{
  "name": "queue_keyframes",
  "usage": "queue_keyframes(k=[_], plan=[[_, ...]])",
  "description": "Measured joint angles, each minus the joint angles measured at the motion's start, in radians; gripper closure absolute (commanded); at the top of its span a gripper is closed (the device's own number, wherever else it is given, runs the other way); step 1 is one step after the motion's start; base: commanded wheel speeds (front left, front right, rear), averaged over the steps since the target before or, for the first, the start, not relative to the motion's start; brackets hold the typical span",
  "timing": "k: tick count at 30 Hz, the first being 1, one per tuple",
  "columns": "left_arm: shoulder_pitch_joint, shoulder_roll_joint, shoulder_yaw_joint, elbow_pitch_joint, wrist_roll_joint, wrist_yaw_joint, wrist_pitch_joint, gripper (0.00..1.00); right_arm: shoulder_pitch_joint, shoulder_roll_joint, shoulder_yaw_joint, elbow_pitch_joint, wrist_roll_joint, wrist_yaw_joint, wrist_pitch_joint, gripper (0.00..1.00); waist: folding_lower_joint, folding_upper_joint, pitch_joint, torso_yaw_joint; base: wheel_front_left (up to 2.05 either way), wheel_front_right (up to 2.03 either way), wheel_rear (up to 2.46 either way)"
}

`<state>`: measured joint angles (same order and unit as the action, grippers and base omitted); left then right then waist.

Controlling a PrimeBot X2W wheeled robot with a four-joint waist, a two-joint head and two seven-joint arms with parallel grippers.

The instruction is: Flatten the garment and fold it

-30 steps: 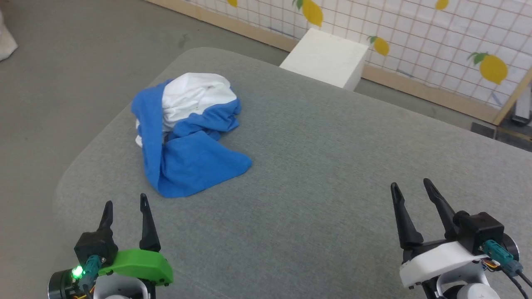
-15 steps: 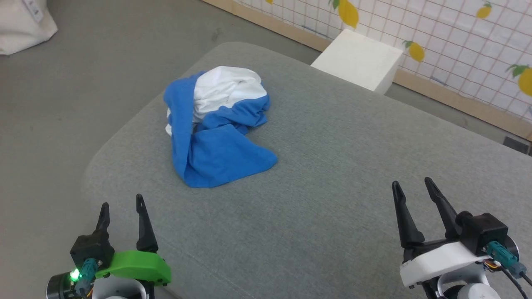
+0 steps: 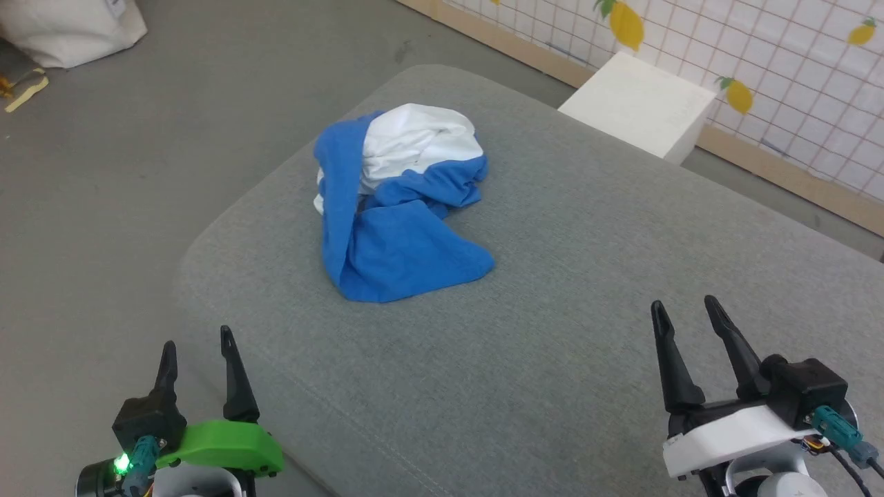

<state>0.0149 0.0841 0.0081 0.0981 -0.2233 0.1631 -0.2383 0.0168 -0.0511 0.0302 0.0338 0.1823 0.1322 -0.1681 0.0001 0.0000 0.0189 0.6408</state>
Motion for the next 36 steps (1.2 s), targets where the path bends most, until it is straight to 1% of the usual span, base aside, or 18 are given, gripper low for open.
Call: queue_keyframes(k=[10,14,17,24,30,36], plan=[[-0.012,0.002,-0.021,0.023,-0.020,-0.001,-0.012,0.00,0.000,0.001,-0.006,0.004,0.012,0.000,-0.017,0.00,0.0000,0.0000,0.004,0.056,-0.01,-0.01,-0.01],[-0.093,0.021,-0.033,0.054,-0.042,-0.031,0.028,0.00,-0.002,0.001,-0.004,-0.009,0.004,0.000,-0.006,0.00,0.0000,0.0000,0.025,0.056,0.00,0.00,0.00],[-0.203,0.034,-0.044,0.080,-0.060,-0.059,0.075,0.00,-0.014,0.002,-0.004,-0.029,-0.012,0.000,0.013,0.00,0.0000,0.0000,0.051,0.047,0.00,0.00,0.00],[-0.498,0.064,-0.010,0.174,-0.139,-0.101,0.181,0.00,-0.086,0.002,0.005,-0.100,-0.081,0.000,0.071,0.00,0.0000,0.0000,0.146,0.002,0.00,0.00,0.00],[-0.731,0.144,0.030,0.267,-0.199,-0.138,0.294,0.00,-0.156,-0.001,0.016,-0.151,-0.122,0.000,0.101,0.00,0.0001,-0.0001,0.270,-0.069,0.00,0.00,0.00],[-0.842,0.227,0.062,0.322,-0.249,-0.164,0.419,0.00,-0.209,-0.012,0.031,-0.162,-0.121,0.000,0.097,0.00,0.0003,0.0000,0.386,-0.173,0.00,0.00,0.00]])
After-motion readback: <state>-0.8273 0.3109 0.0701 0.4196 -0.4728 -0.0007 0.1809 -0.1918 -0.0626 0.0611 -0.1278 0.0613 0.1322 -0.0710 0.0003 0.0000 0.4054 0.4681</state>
